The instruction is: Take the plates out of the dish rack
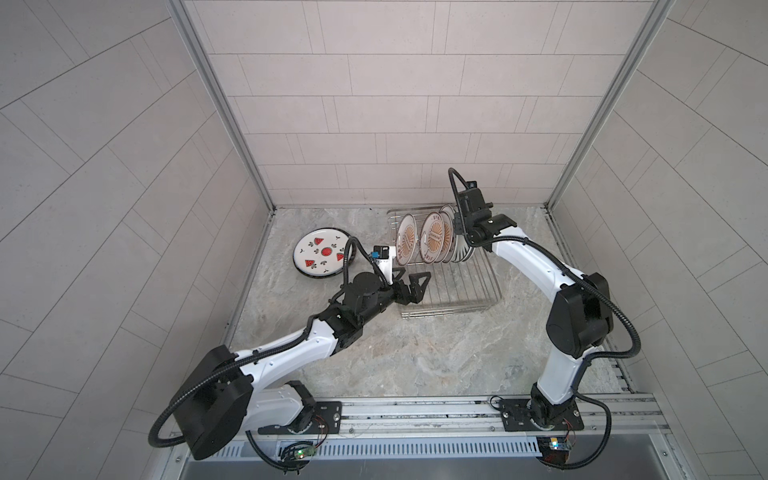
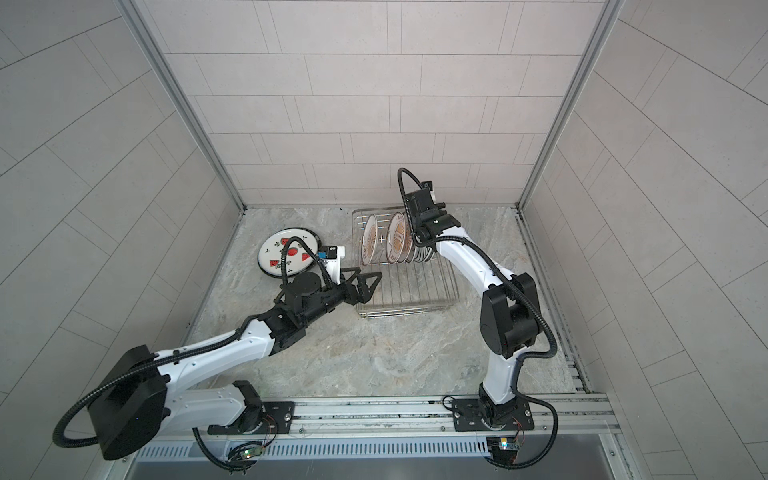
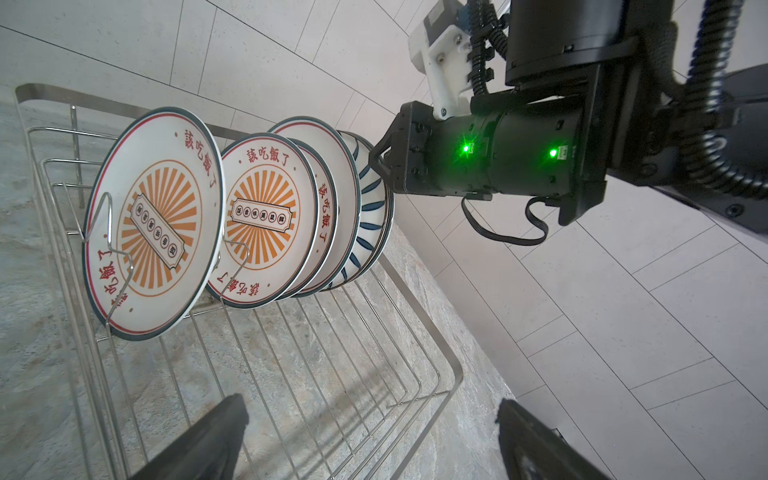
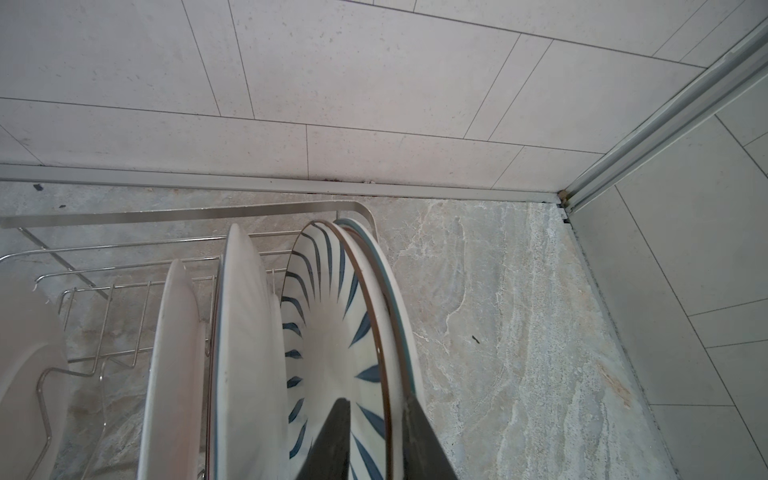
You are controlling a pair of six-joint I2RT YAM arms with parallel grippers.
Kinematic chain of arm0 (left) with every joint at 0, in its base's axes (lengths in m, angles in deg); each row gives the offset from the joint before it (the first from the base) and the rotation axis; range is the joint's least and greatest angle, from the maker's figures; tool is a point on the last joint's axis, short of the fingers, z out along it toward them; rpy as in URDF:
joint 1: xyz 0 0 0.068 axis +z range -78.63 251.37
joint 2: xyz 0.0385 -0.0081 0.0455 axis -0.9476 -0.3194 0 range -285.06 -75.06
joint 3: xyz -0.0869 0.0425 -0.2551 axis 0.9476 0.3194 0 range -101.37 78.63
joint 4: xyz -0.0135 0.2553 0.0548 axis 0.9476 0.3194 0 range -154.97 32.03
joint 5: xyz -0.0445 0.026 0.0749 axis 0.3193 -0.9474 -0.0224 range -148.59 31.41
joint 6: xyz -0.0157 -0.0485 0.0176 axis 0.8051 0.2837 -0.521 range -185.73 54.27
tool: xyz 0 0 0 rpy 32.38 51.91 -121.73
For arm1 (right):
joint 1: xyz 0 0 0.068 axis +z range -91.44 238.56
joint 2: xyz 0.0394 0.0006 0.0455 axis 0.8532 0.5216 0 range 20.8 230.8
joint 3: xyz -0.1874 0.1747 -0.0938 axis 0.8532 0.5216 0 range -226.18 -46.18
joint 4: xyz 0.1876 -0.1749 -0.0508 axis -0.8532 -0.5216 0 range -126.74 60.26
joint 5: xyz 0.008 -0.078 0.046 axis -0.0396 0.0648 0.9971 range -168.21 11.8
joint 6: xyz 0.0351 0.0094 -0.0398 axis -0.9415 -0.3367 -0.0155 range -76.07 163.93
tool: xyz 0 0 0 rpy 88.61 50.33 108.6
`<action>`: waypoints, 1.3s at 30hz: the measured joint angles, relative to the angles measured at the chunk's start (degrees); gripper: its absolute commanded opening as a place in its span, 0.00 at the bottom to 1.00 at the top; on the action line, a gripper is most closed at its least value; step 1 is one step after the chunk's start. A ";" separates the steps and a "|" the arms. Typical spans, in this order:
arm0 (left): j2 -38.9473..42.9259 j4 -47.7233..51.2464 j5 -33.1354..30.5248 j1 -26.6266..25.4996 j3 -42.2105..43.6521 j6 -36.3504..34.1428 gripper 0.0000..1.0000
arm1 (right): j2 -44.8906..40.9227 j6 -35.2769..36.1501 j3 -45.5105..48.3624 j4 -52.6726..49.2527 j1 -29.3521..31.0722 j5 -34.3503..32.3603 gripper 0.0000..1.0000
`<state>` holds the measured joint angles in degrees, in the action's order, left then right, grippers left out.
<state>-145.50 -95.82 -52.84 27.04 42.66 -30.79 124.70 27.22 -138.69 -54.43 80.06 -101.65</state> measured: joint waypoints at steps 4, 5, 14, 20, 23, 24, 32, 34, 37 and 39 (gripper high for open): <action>-0.11 -1.03 0.09 -0.33 0.26 0.04 1.00 | 1.86 0.20 -1.22 -0.24 0.26 -2.27 0.23; -0.11 -1.75 0.20 -0.39 0.63 0.04 1.00 | 2.38 0.22 -1.44 -0.28 0.28 -2.80 0.23; -0.11 -1.73 -4.94 -1.14 1.84 -0.87 1.00 | 3.37 0.20 -1.46 -0.39 0.61 -3.45 0.23; -0.33 -1.86 -5.55 -1.14 1.92 -0.87 1.00 | 4.83 -1.70 -3.82 -1.99 0.20 -1.51 0.22; -0.76 -1.86 -5.99 -1.18 1.92 -0.85 1.00 | 6.38 -2.89 -4.61 -2.12 -0.09 0.17 0.22; -0.94 -1.88 -6.05 -1.18 1.92 -0.85 1.00 | 6.64 -3.13 -4.48 -2.10 -0.15 0.66 0.22; -1.46 -1.86 -6.27 -1.20 1.92 -0.87 1.00 | 6.60 -3.61 -4.35 -1.22 -0.33 2.54 0.13; -1.60 -1.86 -6.45 -1.18 1.92 -0.90 1.00 | 6.62 -3.56 -4.31 -0.70 -0.33 2.75 0.13; -1.90 -1.88 -6.43 -1.20 1.92 -0.87 1.00 | 6.67 -4.39 -4.07 0.00 -0.33 2.93 0.21; -2.03 -1.86 -6.32 -1.20 1.92 -0.87 1.00 | 6.80 -5.14 -3.74 0.52 -0.37 2.91 0.22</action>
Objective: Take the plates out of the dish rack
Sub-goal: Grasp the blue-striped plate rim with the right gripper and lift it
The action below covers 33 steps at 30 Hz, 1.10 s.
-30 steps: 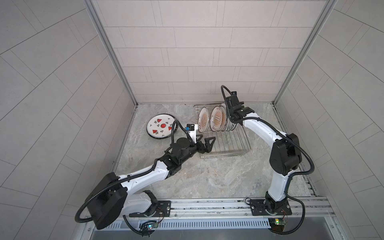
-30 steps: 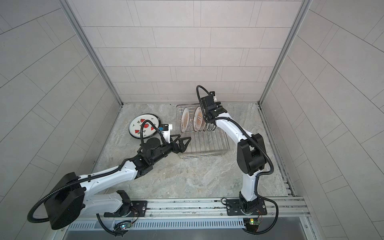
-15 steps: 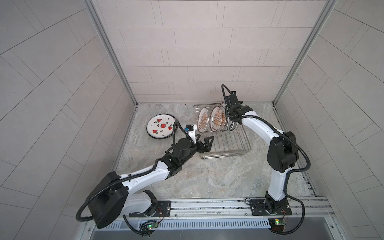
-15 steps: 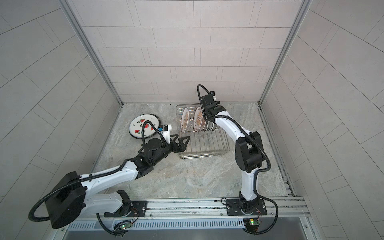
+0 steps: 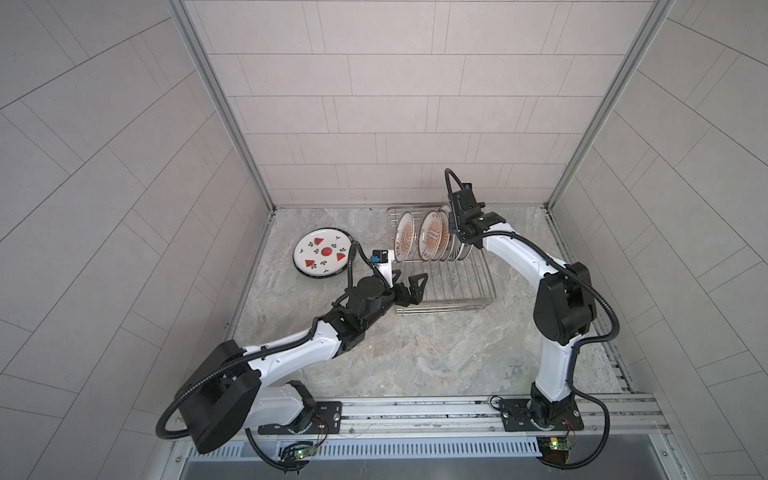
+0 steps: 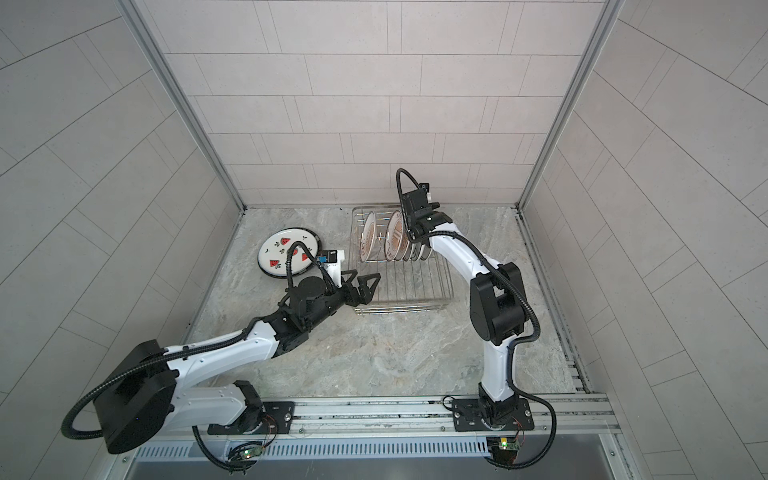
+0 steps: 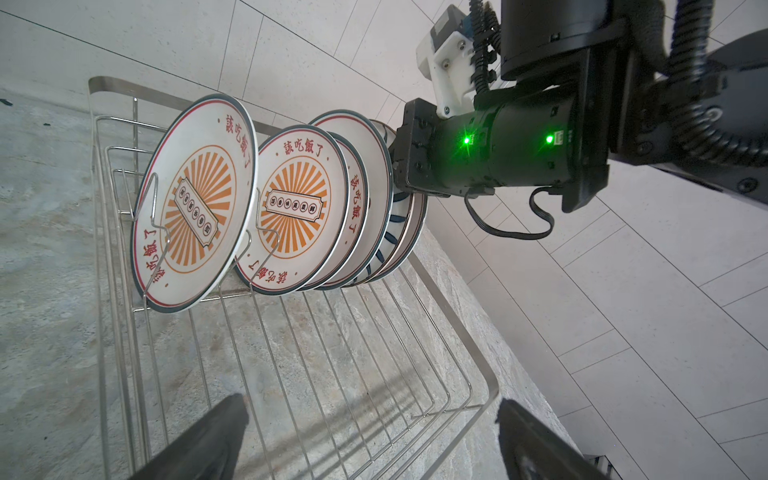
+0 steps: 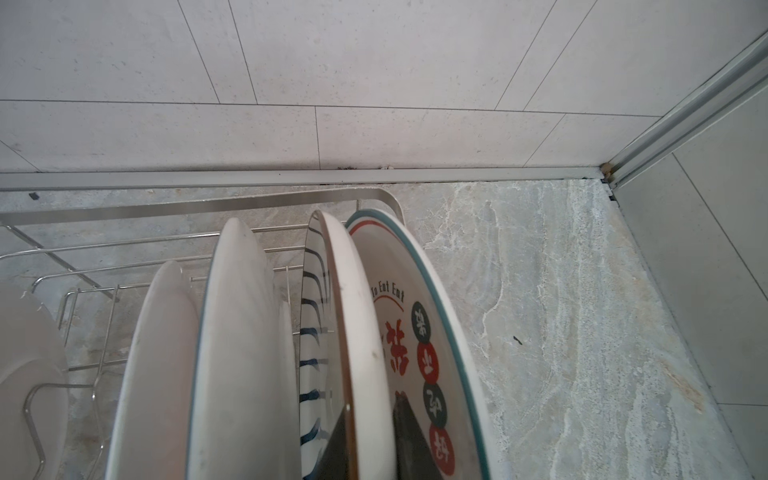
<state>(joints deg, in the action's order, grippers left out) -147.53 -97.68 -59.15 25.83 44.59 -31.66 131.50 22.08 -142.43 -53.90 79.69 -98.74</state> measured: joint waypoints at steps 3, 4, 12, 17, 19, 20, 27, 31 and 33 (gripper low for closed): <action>-0.09 -0.04 0.22 0.00 0.00 0.04 1.00 | 0.48 -0.63 0.66 0.42 -0.20 0.07 0.17; -0.09 -0.04 0.24 0.00 0.00 0.07 1.00 | 0.46 -0.70 0.83 0.63 -0.20 0.39 0.16; -0.24 -0.04 -0.13 0.02 0.00 0.20 1.00 | -0.17 0.11 2.14 3.30 0.09 0.42 0.09; -0.24 -0.04 -1.03 0.02 0.00 0.17 1.00 | -0.79 0.74 2.97 4.04 0.26 0.28 0.08; -0.22 -0.04 -1.33 0.00 0.00 0.17 1.00 | -1.16 1.16 3.28 4.15 0.63 -0.35 0.07; -0.20 -0.04 -1.51 0.02 0.00 0.17 1.00 | -1.57 1.53 3.72 4.22 1.01 -0.92 0.07; 0.57 -0.04 -2.54 0.00 0.87 0.13 1.00 | -6.36 3.93 6.75 2.21 3.10 -3.39 0.07; 0.59 -0.02 -2.54 0.02 0.98 0.13 1.00 | -9.35 4.46 8.55 1.77 3.21 -3.69 0.07; 0.59 0.00 -2.51 0.02 0.98 0.13 1.00 | -11.04 4.68 9.51 1.77 3.34 -3.82 0.06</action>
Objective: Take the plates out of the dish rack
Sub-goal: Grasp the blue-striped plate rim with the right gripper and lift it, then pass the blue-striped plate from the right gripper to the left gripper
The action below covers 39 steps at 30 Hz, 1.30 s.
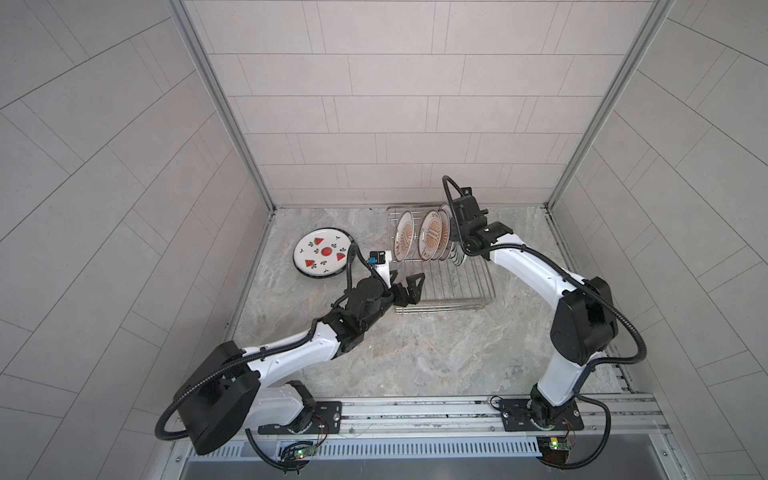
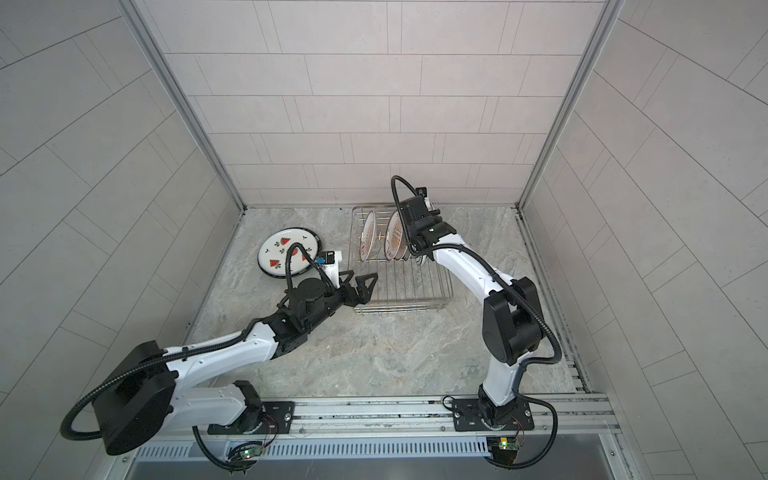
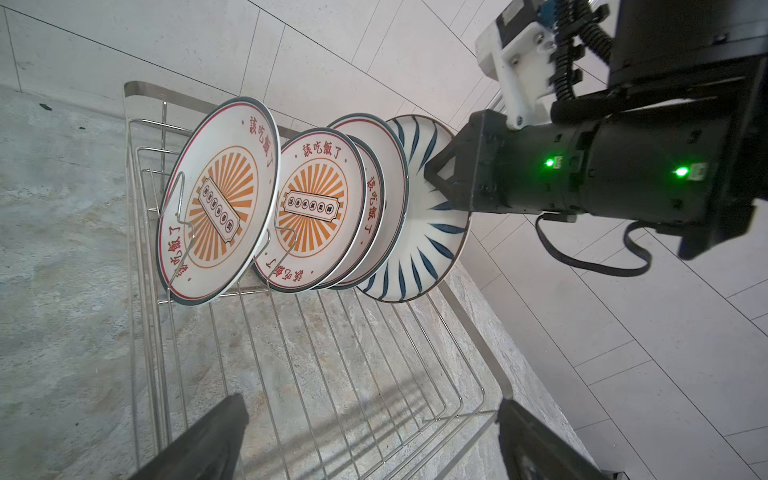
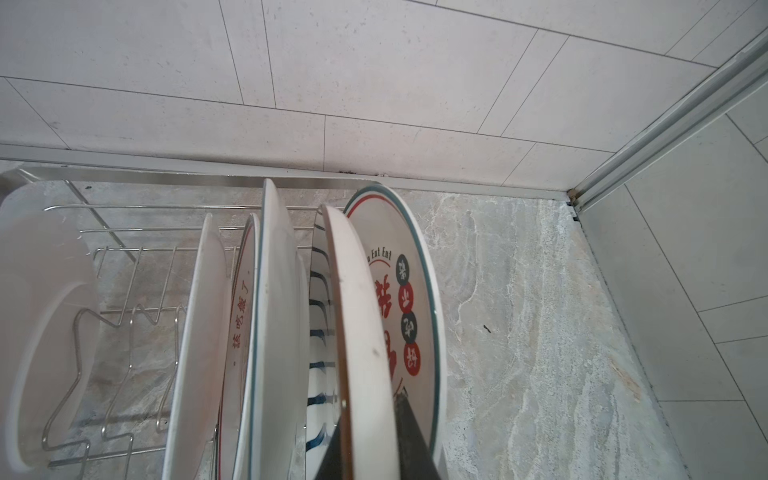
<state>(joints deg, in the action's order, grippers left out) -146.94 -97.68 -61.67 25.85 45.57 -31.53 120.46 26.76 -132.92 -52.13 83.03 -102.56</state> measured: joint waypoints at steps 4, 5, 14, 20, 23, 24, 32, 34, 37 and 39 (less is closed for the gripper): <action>0.31 0.17 -0.04 0.00 0.00 -0.13 1.00 | -4.87 0.68 2.86 -0.07 0.42 -0.50 0.06; 0.44 0.33 -0.09 0.00 -0.02 -0.15 1.00 | -6.45 0.70 3.80 -0.09 0.39 -0.48 0.06; 1.27 1.55 0.31 0.00 -0.02 -0.17 1.00 | -20.00 0.24 11.82 0.04 0.74 -0.46 0.06; 2.75 2.21 0.66 0.00 -0.02 -0.46 1.00 | -28.35 -0.76 17.49 -0.52 0.63 1.57 0.06; 3.85 2.91 0.68 0.00 -0.02 -1.75 1.00 | -32.74 -1.55 20.81 -0.55 0.20 4.57 0.06; 4.17 3.37 0.68 0.00 -0.02 -2.27 1.00 | -33.90 -1.84 21.75 -0.46 0.04 5.55 0.07; 9.27 7.72 2.23 1.16 0.39 -4.48 1.00 | -40.48 -5.38 27.96 2.27 -2.12 17.22 0.06; 10.64 7.43 4.85 2.56 1.05 -4.22 1.00 | -41.27 -6.91 29.62 3.85 -3.39 21.09 0.06; 11.82 6.84 8.81 5.16 2.25 -4.00 1.00 | -41.24 -9.27 31.45 6.32 -5.33 26.97 0.06; 12.13 6.73 11.19 6.69 2.84 -3.56 1.00 | -40.83 -10.82 32.28 8.07 -6.10 30.84 0.06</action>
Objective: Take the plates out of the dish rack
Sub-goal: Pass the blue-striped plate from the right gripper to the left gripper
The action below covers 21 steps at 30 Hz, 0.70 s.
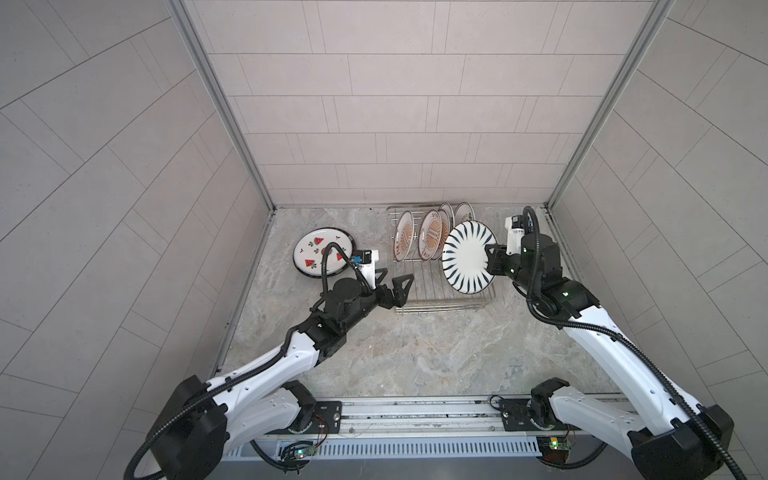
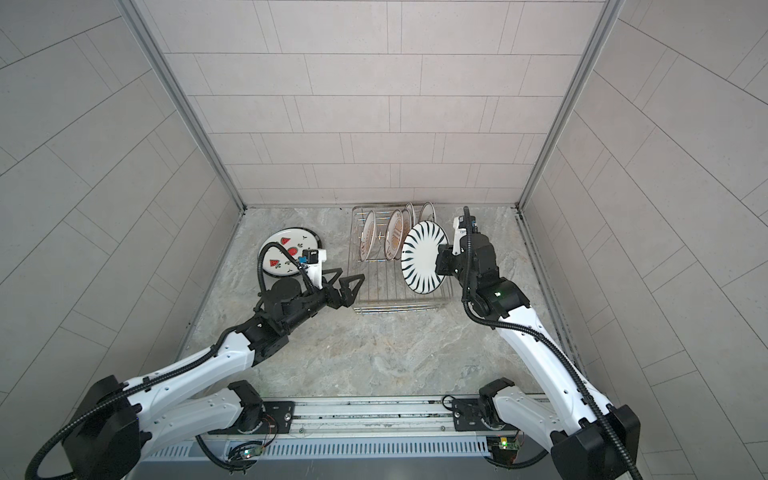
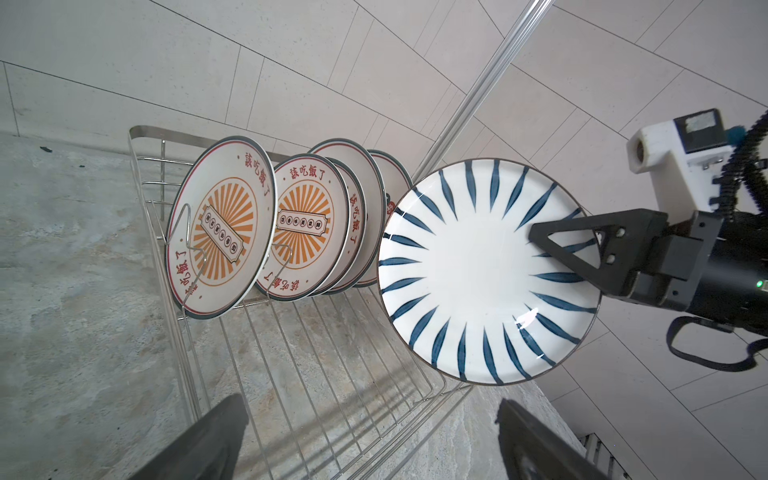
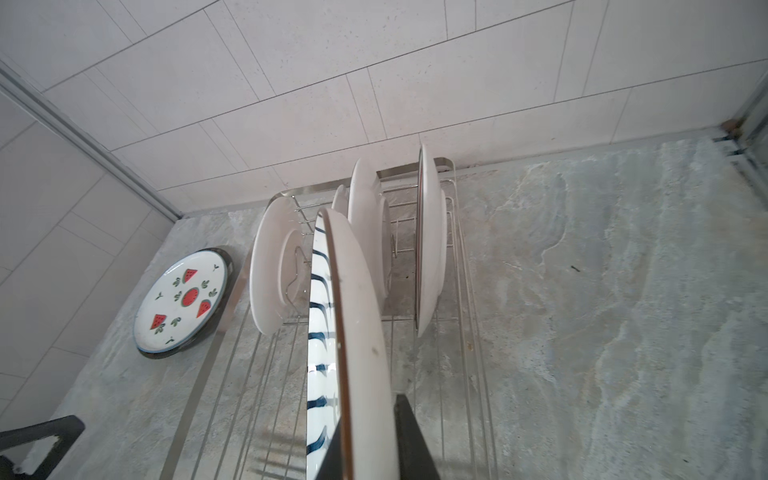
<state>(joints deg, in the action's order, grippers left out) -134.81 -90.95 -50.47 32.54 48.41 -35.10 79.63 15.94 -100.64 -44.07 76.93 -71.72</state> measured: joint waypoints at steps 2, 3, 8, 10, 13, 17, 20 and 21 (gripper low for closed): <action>0.22 -1.14 3.15 2.05 0.94 1.18 1.00 | 0.90 -1.68 0.28 1.73 -0.17 4.02 0.06; 0.31 -1.99 4.83 2.99 1.55 2.01 1.00 | 1.38 -2.38 0.33 2.64 -0.15 5.68 0.06; 0.31 -5.40 11.17 6.25 3.61 6.36 1.00 | 4.00 -6.69 0.48 8.37 -0.11 13.53 0.06; 0.09 -7.45 12.87 6.58 3.82 8.20 1.00 | 5.18 -8.87 0.66 11.21 -0.11 16.31 0.07; -0.52 -11.98 14.34 6.69 4.94 11.45 1.00 | 7.21 -12.74 1.66 17.07 -0.13 20.59 0.07; -0.83 -15.61 14.34 6.84 6.80 15.04 1.00 | 9.79 -16.85 3.02 23.19 0.02 24.44 0.07; -0.85 -16.72 12.87 7.02 7.21 17.59 1.00 | 9.97 -18.80 4.31 25.55 0.55 25.79 0.07; -0.96 -17.59 12.39 7.21 7.43 18.53 1.00 | 9.97 -19.39 4.57 26.38 0.83 26.01 0.07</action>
<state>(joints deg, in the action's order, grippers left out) -135.77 -108.54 -38.08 39.76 55.84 -16.56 89.60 -3.45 -96.07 -17.69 77.76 -45.71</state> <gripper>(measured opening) 0.998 0.148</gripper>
